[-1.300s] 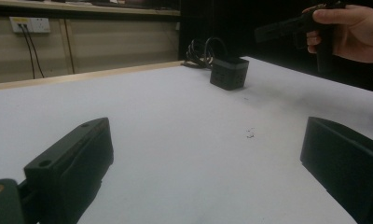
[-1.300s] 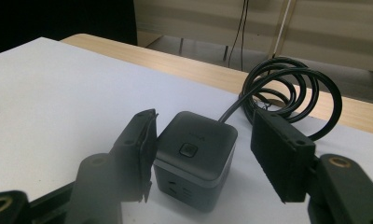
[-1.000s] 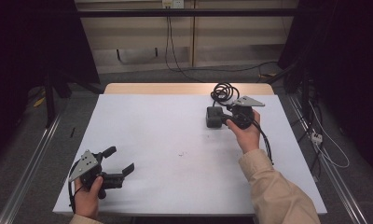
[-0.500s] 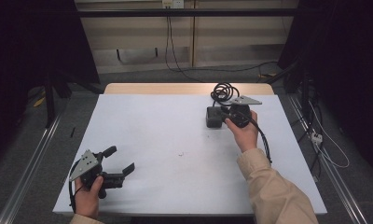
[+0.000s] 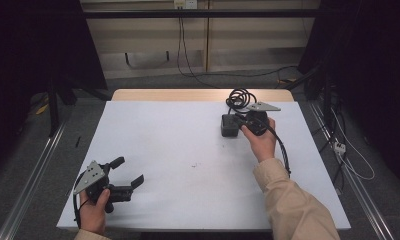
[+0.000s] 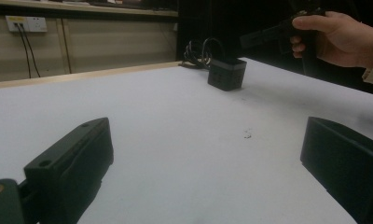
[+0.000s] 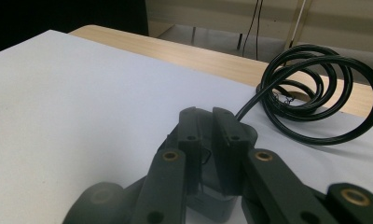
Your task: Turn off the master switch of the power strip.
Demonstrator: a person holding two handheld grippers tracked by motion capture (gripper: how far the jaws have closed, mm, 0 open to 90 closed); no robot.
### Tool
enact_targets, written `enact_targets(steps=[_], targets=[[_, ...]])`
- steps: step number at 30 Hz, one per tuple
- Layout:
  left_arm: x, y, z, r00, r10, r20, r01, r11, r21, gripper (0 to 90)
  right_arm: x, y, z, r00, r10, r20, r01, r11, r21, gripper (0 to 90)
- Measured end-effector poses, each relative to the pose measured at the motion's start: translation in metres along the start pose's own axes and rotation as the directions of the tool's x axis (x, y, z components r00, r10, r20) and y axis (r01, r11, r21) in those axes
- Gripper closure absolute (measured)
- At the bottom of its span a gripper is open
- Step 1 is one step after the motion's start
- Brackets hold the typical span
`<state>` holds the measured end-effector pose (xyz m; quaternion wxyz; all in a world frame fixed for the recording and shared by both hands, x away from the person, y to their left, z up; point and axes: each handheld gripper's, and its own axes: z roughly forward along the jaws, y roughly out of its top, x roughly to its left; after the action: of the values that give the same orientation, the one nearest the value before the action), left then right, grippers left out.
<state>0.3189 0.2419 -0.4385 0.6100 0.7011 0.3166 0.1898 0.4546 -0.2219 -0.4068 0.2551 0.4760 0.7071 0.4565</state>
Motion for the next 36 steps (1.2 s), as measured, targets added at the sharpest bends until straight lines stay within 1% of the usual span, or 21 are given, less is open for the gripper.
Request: enact_targets(steps=[7,13,15,21,23,33,36], targets=[[-0.001,0.0,0.001,1.0,0.005,0.0,-0.005,1.0,0.005,2.2,0.002,0.001,0.004,1.0,-0.002,-0.007,0.002,1.0,0.002,84.8],[0.0,0.0,0.001,1.0,0.0,-0.003,0.0,1.0,0.002,2.2,0.002,0.001,0.006,0.9999,0.001,-0.011,-0.001,1.0,0.005,90.0],[0.0,0.0,0.001,1.0,0.001,-0.002,-0.001,1.0,0.003,2.2,0.001,0.001,0.008,0.9998,0.006,-0.018,-0.006,1.0,0.004,90.0],[0.0,0.0,0.001,1.0,0.003,0.001,-0.003,1.0,0.007,2.2,0.001,0.001,0.012,0.9998,0.016,-0.015,-0.016,0.9997,0.016,90.0],[0.0,0.0,0.001,1.0,-0.004,-0.001,0.004,1.0,0.006,2.2,0.002,0.001,0.014,0.9998,0.014,-0.017,-0.014,0.9997,0.021,90.0],[0.0,0.0,0.001,1.0,-0.002,0.003,0.002,1.0,0.006,2.2,0.003,0.0,0.02,0.9999,0.002,-0.016,-0.002,0.9994,0.035,90.0],[0.001,-0.001,0.001,0.9999,-0.01,0.002,0.01,0.9999,0.003,2.2,0.003,-0.001,0.021,0.9999,-0.004,-0.012,0.005,0.9992,0.04,90.0]])
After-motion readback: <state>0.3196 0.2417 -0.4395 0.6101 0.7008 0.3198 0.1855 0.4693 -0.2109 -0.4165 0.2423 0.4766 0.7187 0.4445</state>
